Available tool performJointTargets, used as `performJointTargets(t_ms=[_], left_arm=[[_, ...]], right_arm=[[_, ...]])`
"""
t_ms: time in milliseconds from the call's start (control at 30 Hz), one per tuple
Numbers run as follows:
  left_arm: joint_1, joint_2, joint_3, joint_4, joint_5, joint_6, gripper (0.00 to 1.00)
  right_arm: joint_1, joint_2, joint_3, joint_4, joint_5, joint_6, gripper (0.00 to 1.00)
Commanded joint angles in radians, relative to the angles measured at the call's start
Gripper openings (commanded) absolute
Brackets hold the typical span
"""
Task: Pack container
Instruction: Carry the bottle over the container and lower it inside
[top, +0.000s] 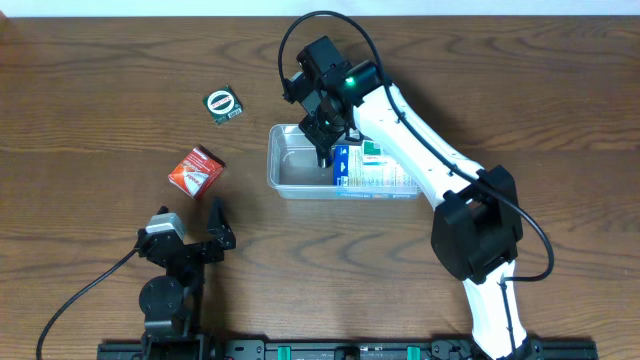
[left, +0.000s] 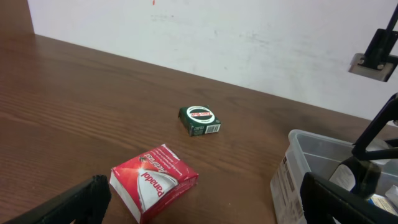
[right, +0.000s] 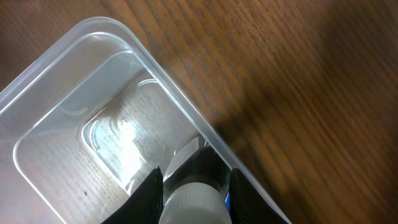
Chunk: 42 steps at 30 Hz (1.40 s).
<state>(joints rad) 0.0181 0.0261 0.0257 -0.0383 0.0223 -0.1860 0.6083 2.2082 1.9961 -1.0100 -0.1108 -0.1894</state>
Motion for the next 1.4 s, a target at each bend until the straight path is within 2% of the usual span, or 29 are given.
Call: performJointTargets(t_ms=[0,400,533,667,1167,1233,1367], left_arm=[[0.005,0.0,-0.022,-0.031,-0.011,0.005,0.98],[0.005,0.0,-0.022,-0.032,-0.011,0.005,0.98],[0.005,0.0,-0.022,-0.032,-0.011,0.005,0.98],[0.005,0.0,-0.022,-0.032,-0.011,0.005,0.98],[0.005,0.0,-0.022,-0.032,-0.011,0.005,0.98],[0.005,0.0,-0.022,-0.032,-0.011,0.005,0.98],[0.005,0.0,-0.022,-0.032,-0.011,0.005,0.98]], right_arm=[[0.007,0.005,0.004,0.014,0.019,-0.01,0.18],[0.007,0.005,0.004,0.012,0.058,-0.01,0.19],[0.007,0.005,0.004,0.008,0.058,-0.01,0.28],[0.007,0.005,0.004,0.001,0.058,-0.01,0.32],[0.008,-0.006,0.013,0.004,0.05,-0.009,0.39],[0.011,-0.027,0.02,0.003,0.051,-0.005,0.42],[0.016,-0.107,0.039,0.004,0.051,-0.005,0.56]])
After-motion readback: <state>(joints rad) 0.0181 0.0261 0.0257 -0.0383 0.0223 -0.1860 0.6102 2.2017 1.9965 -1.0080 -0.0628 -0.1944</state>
